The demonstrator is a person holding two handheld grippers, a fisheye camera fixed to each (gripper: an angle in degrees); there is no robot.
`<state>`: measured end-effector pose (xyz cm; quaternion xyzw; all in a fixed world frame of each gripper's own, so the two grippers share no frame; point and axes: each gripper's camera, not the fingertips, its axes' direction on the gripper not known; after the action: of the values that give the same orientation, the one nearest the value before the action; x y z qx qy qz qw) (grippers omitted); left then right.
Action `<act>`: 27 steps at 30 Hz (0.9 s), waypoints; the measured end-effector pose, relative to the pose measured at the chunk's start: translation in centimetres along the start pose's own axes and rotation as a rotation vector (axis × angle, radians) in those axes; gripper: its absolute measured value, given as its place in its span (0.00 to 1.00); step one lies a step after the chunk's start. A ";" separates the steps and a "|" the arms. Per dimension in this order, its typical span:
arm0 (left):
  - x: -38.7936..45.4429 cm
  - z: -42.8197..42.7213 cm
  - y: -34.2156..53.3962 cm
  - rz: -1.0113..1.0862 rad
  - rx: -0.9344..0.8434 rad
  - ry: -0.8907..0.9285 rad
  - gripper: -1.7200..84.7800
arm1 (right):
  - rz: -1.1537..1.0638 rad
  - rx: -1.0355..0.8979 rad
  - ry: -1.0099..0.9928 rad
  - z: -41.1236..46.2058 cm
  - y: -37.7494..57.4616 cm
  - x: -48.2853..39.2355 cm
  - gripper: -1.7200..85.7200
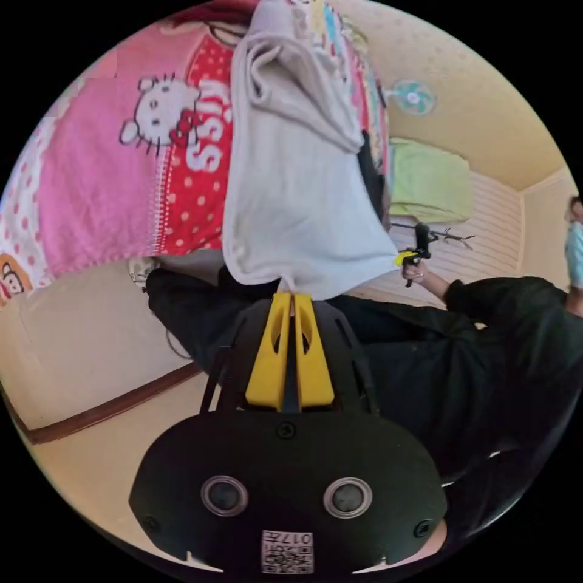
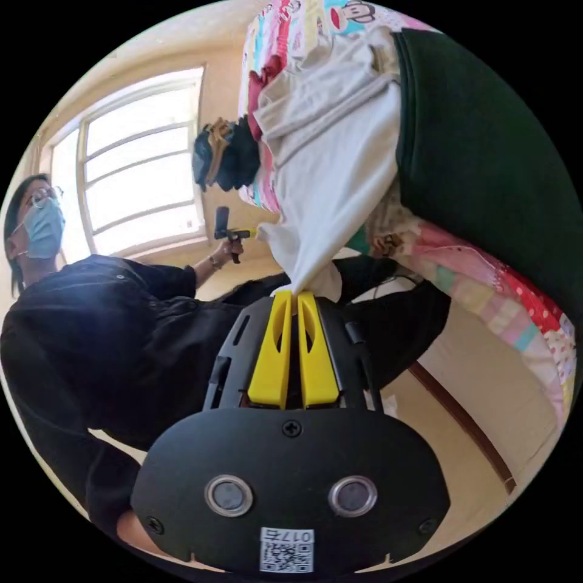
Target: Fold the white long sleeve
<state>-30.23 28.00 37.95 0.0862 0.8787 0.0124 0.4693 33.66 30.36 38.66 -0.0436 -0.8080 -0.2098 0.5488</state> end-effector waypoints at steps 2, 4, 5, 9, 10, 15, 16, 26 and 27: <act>4.5 -5.3 1.5 0.085 0.078 0.060 0.01 | -0.052 0.087 -0.074 -4.3 1.5 -3.8 0.04; 8.4 -9.0 2.9 0.134 0.097 0.009 0.01 | -0.080 0.123 -0.101 -6.0 2.6 -5.9 0.04; 9.9 -10.6 3.7 0.133 0.098 -0.014 0.01 | -0.081 0.145 -0.120 -6.7 3.5 -6.6 0.04; 10.6 -13.3 7.5 0.082 0.208 0.148 0.01 | -0.019 0.200 -0.239 -7.3 6.7 -6.2 0.04; 10.5 -13.4 8.3 0.071 0.225 0.184 0.01 | -0.015 0.197 -0.257 -7.3 8.2 -6.5 0.04; 9.8 -14.7 17.1 -0.072 0.369 0.325 0.01 | 0.062 0.205 -0.241 -7.9 13.8 -6.6 0.04; 9.3 -15.1 17.4 -0.099 0.375 0.300 0.01 | 0.087 0.220 -0.243 -8.3 14.2 -5.3 0.04; -4.3 -9.2 5.9 -0.194 -0.070 -0.196 0.20 | -0.104 0.199 -0.400 -8.7 9.0 -4.9 0.04; -6.4 -8.6 5.1 -0.195 -0.073 -0.132 0.20 | -0.111 0.212 -0.405 -8.9 9.0 -5.3 0.04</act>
<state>-33.14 32.48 48.52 -0.0164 0.8492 -0.0069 0.5278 46.21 35.98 39.22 0.0176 -0.9204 -0.1403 0.3645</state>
